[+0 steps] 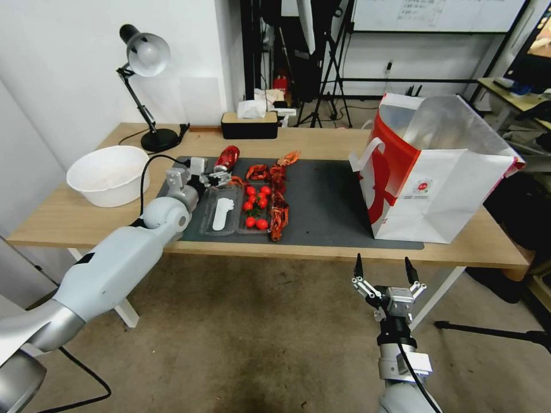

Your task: Pick up the trash from the table and place it into the takeout bag.

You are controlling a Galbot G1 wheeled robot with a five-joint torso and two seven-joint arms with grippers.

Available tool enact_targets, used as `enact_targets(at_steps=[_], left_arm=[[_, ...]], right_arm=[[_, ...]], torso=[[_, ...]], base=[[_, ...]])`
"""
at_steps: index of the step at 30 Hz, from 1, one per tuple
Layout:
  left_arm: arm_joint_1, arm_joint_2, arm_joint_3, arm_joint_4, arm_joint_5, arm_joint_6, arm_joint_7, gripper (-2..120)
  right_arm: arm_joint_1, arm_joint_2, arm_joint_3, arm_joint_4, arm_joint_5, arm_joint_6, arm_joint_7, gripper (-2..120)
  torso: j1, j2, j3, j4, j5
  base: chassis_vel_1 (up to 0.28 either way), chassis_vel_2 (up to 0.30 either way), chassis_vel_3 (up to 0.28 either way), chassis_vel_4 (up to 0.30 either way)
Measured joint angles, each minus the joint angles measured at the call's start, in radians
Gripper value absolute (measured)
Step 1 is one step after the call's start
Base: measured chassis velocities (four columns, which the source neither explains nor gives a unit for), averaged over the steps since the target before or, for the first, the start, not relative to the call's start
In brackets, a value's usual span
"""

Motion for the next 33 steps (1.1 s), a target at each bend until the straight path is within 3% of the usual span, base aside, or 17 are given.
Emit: enact_targets(at_steps=[6, 17, 24, 30, 33], left_arm=[[-0.015, -0.013, 0.009, 0.074, 0.003, 0.005, 0.01, 100], [-0.055, -0.05, 0.035, 0.129, -0.014, 0.022, 0.012, 97], [-0.097, -0.087, 0.064, 0.196, -0.02, 0.041, 0.011, 76], [-0.105, -0.101, 0.069, 0.217, -0.018, 0.043, 0.011, 52], [-0.105, -0.101, 0.069, 0.217, -0.017, 0.043, 0.011, 52]], right_arm=[[0.017, -0.007, -0.007, -0.01, 0.0, -0.004, 0.0, 100], [0.02, -0.008, -0.009, -0.013, 0.001, -0.005, 0.0, 100], [0.021, -0.011, -0.007, -0.013, 0.004, -0.005, 0.001, 100], [0.022, -0.012, -0.006, -0.016, 0.005, -0.004, 0.002, 100], [0.022, -0.012, -0.006, -0.016, 0.005, -0.004, 0.002, 100]], torso=[[0.0, 0.0, 0.0, 0.0006, -0.0001], [0.0, 0.0, 0.0, 0.0, -0.0001], [0.0, 0.0, 0.0, 0.0, 0.0], [0.0, 0.0, 0.0, 0.0001, 0.0], [0.0, 0.0, 0.0, 0.0001, 0.0]], base=[[0.0, 0.0, 0.0, 0.0], [0.0, 0.0, 0.0, 0.0], [0.0, 0.0, 0.0, 0.0], [0.0, 0.0, 0.0, 0.0], [0.0, 0.0, 0.0, 0.0]])
